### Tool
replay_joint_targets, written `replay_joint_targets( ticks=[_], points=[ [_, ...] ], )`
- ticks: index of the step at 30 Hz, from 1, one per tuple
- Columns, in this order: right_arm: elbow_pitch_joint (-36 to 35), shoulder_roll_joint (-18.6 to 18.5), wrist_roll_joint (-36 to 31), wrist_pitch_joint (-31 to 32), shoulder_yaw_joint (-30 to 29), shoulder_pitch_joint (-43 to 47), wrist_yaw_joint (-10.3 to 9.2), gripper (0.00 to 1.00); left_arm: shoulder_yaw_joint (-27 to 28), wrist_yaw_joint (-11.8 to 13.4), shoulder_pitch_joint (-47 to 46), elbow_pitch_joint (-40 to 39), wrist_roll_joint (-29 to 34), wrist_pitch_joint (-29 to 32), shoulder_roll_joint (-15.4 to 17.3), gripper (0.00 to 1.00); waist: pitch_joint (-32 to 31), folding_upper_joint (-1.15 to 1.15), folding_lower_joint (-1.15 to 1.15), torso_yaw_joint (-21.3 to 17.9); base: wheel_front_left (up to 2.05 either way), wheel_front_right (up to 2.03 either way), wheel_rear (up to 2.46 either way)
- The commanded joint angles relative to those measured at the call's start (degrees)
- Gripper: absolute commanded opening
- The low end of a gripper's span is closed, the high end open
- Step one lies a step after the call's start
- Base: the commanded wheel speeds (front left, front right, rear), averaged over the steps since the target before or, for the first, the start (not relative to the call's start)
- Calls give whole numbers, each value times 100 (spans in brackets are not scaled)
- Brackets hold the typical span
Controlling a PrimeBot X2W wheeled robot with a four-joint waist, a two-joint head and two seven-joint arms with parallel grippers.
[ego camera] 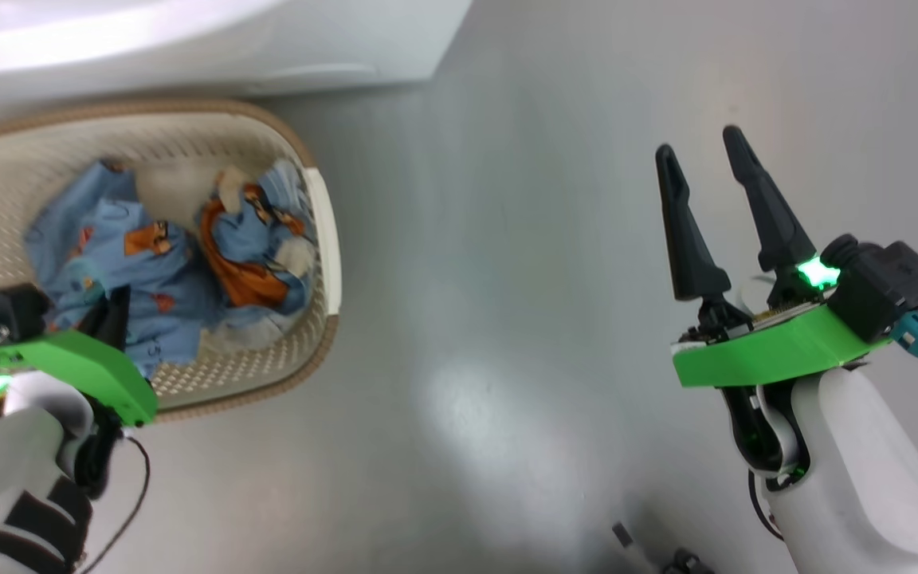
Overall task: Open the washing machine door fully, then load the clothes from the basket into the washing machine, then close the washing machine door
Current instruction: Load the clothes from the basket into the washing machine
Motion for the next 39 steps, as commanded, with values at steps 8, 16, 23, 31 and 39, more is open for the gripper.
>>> replay_joint_targets(
  ticks=[8,16,23,31,39],
  points=[
    [28,-170,99,-46,-33,596,32,100,530,4,527,-701,156,-172,236,0,-1150,0,0,418,0,0,0],
    [95,-311,192,-46,-160,998,32,100,1678,4,1277,-1453,1181,-174,93,0,-1834,0,0,635,0,0,0],
    [154,-422,293,-46,-199,1315,32,100,2591,4,2038,-2152,2073,-175,-184,0,-2429,0,0,751,0,0,0],
    [180,-479,376,-46,-247,1625,32,100,3453,4,2889,-3028,2835,-175,-442,0,-2945,0,0,805,0,0,0],
    [167,-536,428,-46,-391,1949,32,100,4157,4,3675,-4284,3580,-175,-759,0,-3269,0,0,1000,0,0,0]
  ],
)
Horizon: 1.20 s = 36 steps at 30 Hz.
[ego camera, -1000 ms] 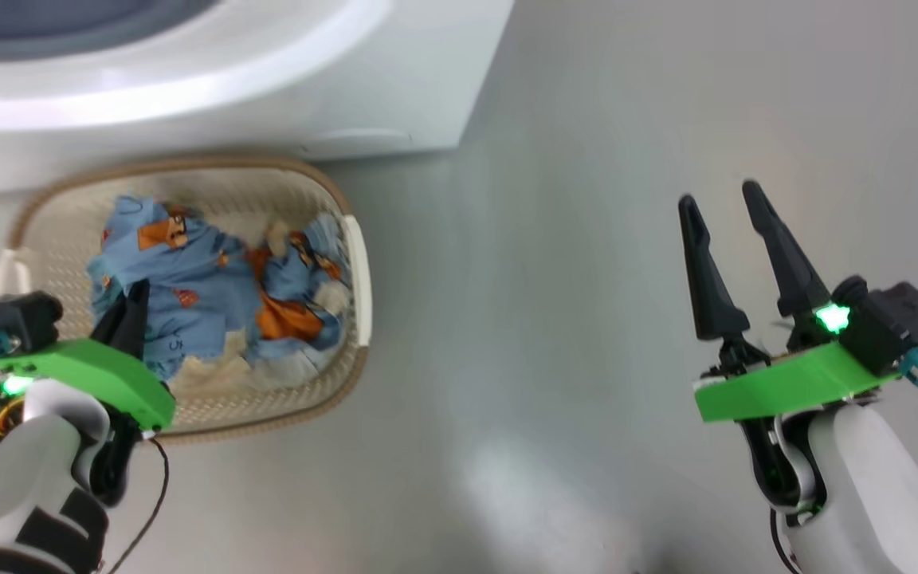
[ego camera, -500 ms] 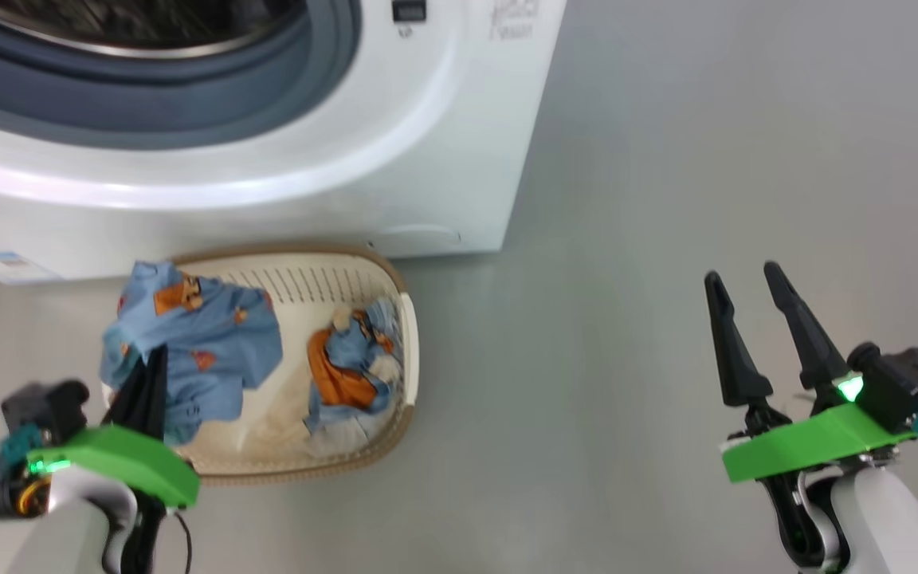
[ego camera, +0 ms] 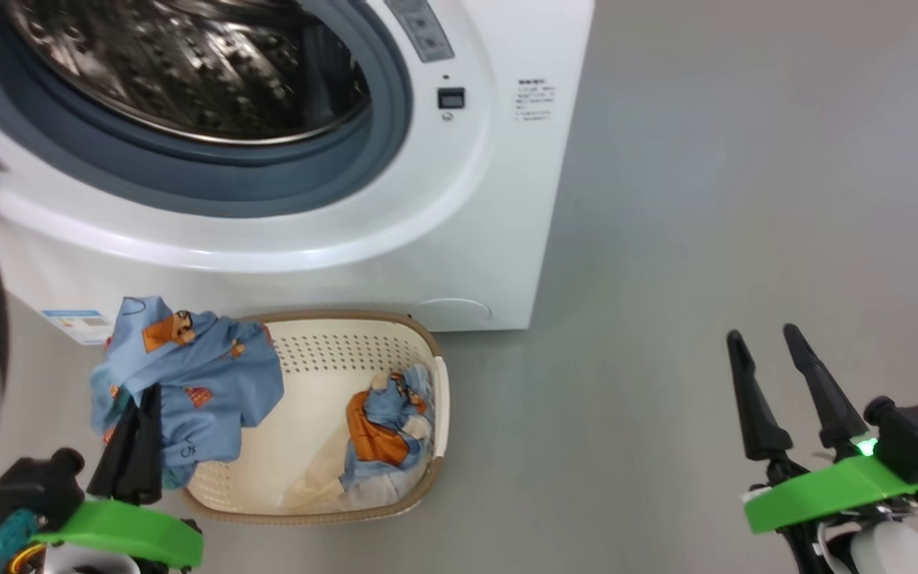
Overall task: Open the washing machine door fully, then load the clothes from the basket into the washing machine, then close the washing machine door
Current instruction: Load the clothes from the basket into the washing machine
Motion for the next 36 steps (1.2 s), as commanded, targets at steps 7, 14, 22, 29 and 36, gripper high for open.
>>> replay_joint_targets(
  ticks=[7,14,22,29,36],
  points=[
    [-180,-111,51,-46,-27,206,32,100,471,4,360,-857,303,-62,38,0,-188,0,1,200,0,0,0],
    [-223,-127,47,-46,-119,322,32,100,692,4,914,-1558,475,-62,-106,0,-202,0,1,209,0,0,0],
    [-242,-118,40,-46,-120,334,32,100,695,4,1005,-1670,425,-62,-189,0,-146,0,1,190,0,0,0],
    [-278,-77,18,-46,-100,230,32,100,607,4,577,-1645,331,-62,-20,0,131,0,1,100,0,0,0],
    [-325,31,-32,-46,-91,15,32,100,544,4,-217,-1585,243,-62,240,0,615,0,1,-13,0,0,0]
  ],
)
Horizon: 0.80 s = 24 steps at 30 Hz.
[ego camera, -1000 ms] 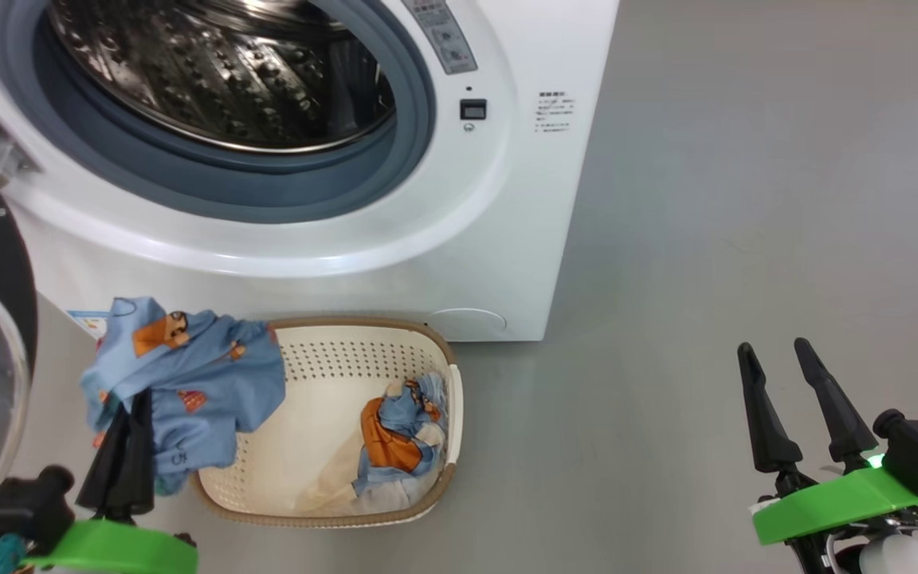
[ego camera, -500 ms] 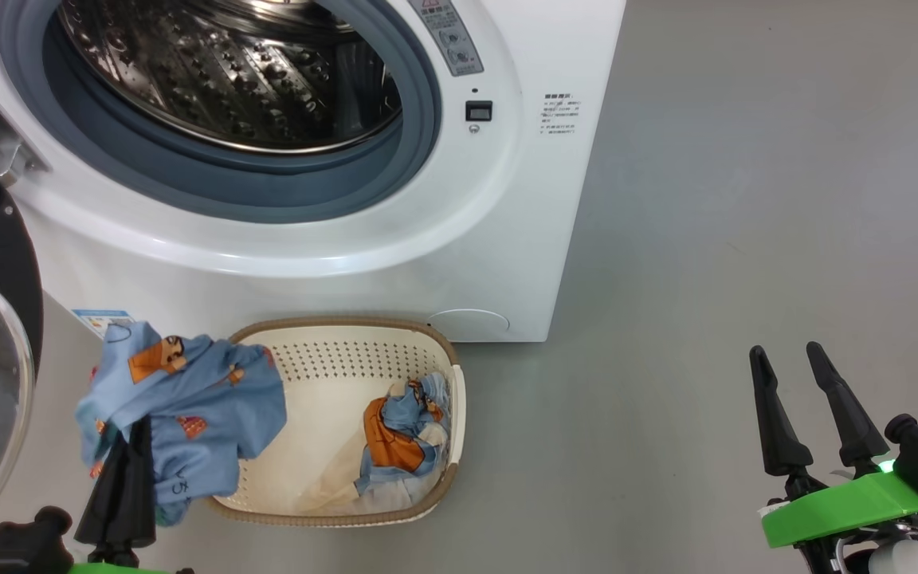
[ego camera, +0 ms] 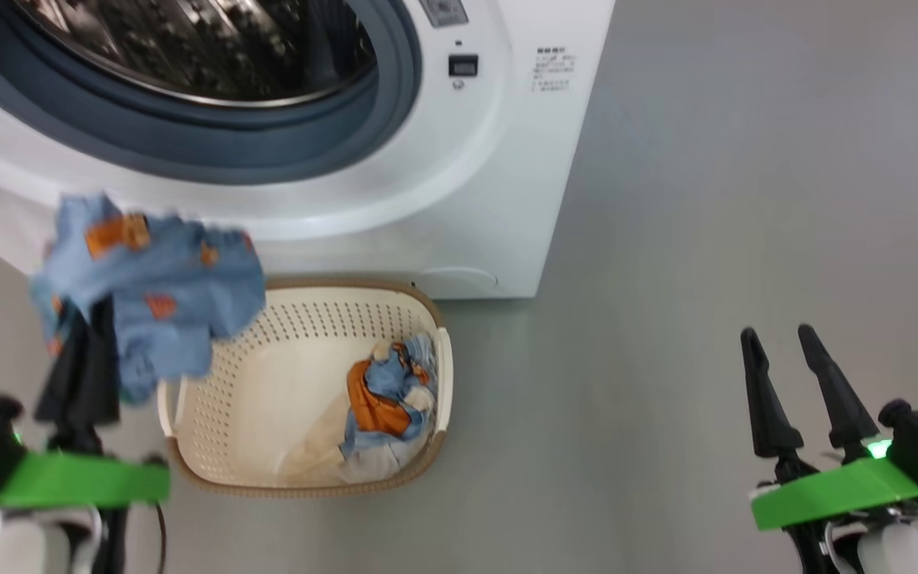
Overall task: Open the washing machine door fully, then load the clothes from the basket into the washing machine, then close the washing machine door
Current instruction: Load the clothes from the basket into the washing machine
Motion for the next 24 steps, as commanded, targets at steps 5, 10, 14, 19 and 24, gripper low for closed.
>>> replay_joint_targets(
  ticks=[5,10,14,19,24],
  points=[
    [-209,92,-84,-47,147,-447,32,100,109,3,-1163,225,-136,-61,455,0,744,0,0,-252,0,0,0],
    [-239,216,-122,-47,211,-770,32,100,-31,3,-2223,744,-334,-61,755,0,1240,0,0,-456,0,0,0],
    [-256,297,-149,-47,239,-971,32,100,-246,3,-3083,1376,-406,-61,1030,0,1578,0,0,-617,0,0,0],
    [-302,383,-172,-47,260,-1153,32,100,-544,3,-4120,2220,-523,-61,1233,0,1922,0,0,-801,0,0,0],
    [-337,443,-174,-47,343,-1303,32,100,-852,3,-5042,3061,-653,-61,1355,0,2190,0,0,-959,0,0,0]
  ],
)
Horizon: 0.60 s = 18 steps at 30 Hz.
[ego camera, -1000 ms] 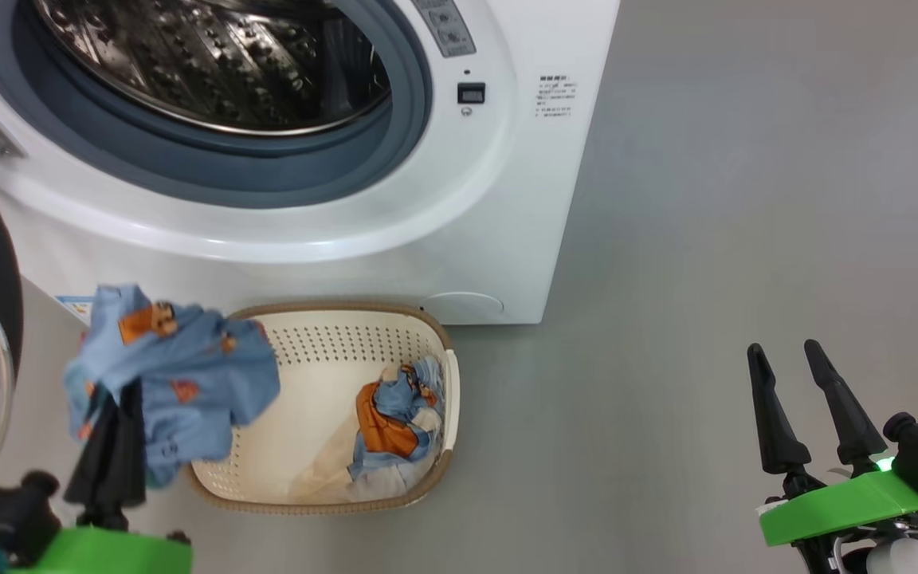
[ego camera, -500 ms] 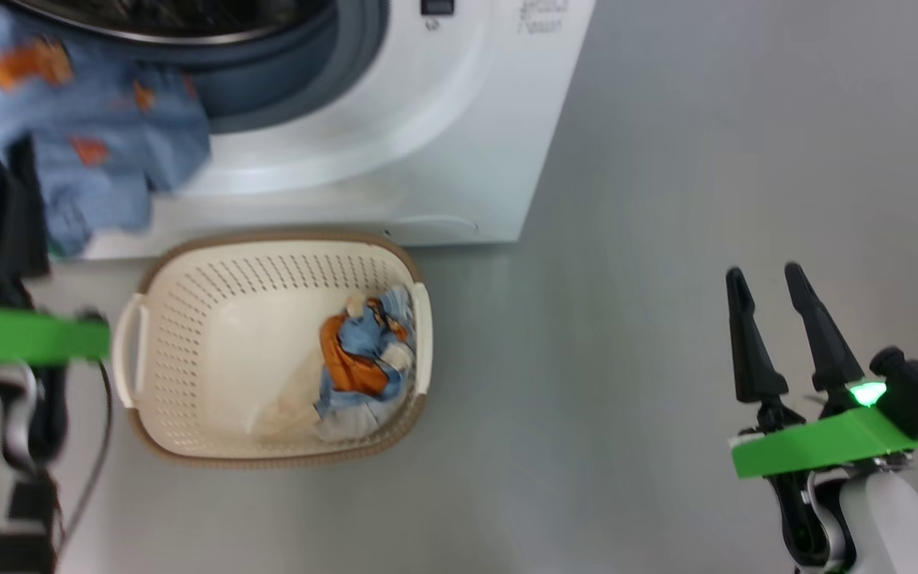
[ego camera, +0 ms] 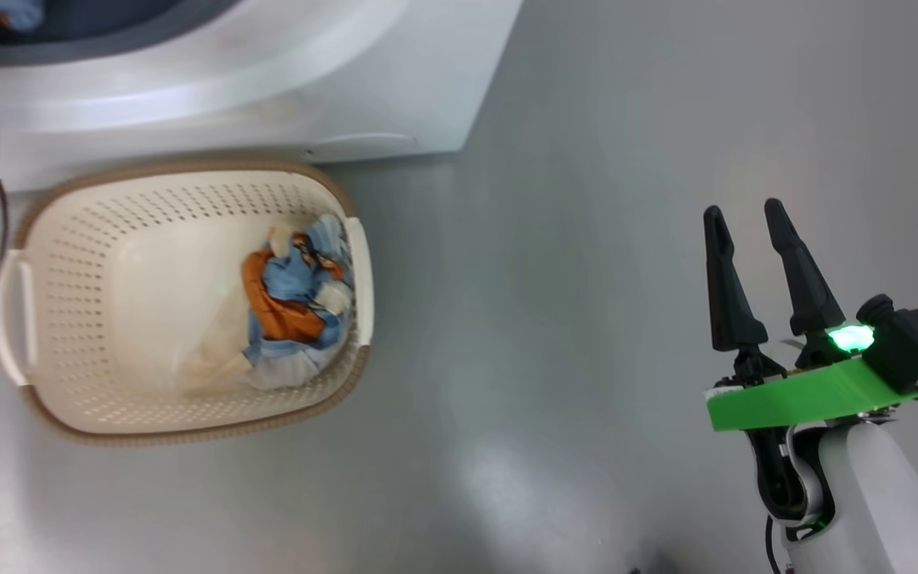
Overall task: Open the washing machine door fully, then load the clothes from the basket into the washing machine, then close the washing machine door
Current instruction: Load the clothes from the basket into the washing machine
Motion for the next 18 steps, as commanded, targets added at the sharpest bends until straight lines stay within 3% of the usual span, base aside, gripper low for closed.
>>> replay_joint_targets(
  ticks=[1,9,18],
  points=[
    [-165,26,-80,-46,162,-70,32,100,45,3,-363,143,-91,-35,368,0,357,0,-1,-298,0,0,0],
    [-161,81,-60,-46,280,-225,32,100,-375,3,-1448,1020,-174,-35,543,0,580,0,-1,-500,0,0,0],
    [-172,96,-39,-46,297,-270,32,100,-215,3,-1919,380,89,-35,722,0,718,0,-1,-619,0,0,0]
  ],
)
